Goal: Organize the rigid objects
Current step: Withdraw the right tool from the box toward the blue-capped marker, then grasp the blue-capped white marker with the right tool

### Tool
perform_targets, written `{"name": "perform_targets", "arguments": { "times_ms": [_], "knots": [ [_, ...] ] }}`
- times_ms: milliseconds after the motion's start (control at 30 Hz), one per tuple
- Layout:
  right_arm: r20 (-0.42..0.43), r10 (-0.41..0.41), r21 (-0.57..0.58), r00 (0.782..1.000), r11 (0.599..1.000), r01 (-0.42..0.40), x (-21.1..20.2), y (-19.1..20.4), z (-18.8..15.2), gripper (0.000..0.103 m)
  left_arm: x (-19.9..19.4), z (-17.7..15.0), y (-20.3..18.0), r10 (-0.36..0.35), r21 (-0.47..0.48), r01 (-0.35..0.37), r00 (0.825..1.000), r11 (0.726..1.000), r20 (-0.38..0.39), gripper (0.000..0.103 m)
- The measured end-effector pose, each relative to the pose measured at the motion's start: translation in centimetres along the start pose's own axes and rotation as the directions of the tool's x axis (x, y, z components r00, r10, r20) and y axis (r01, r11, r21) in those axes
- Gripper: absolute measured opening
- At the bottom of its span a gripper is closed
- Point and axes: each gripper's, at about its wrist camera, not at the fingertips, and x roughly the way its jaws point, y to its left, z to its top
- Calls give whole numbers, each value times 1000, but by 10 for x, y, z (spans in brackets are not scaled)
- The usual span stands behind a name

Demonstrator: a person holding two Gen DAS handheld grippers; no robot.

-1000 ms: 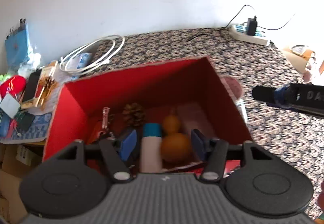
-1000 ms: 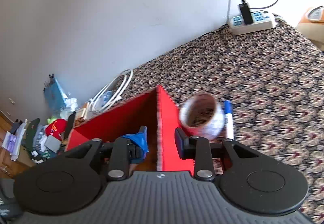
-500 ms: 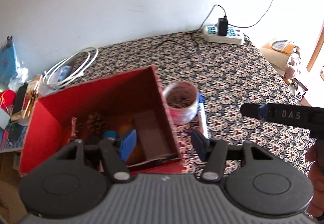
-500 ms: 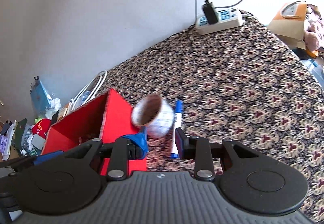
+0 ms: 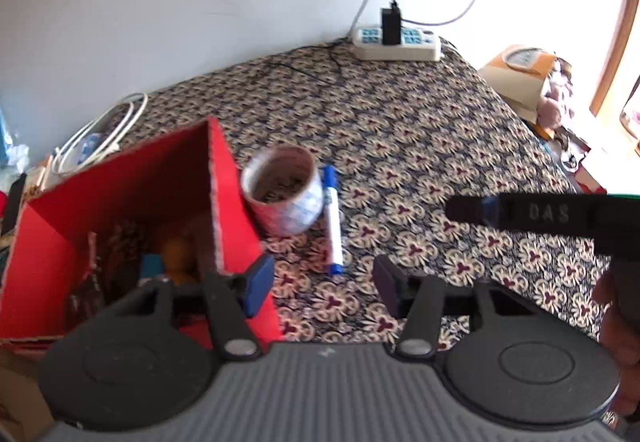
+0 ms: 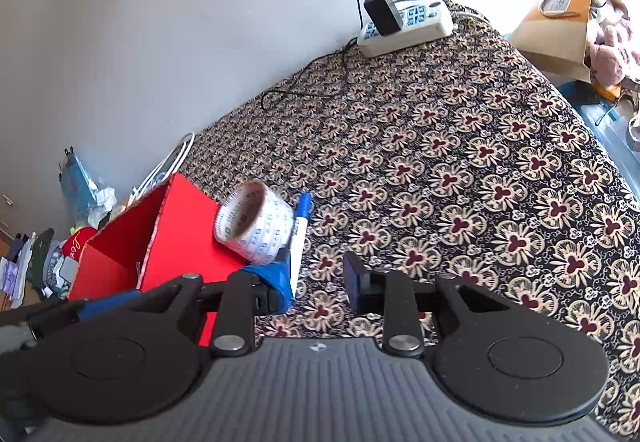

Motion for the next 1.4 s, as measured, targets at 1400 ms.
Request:
{"name": "perform_targets", "arguments": {
  "times_ms": [1400],
  "knots": [
    [-313, -54, -324, 948, 945, -53, 179, 45, 38, 6, 130, -10, -3, -36, 2, 36, 999, 999, -9, 13]
  ]
}}
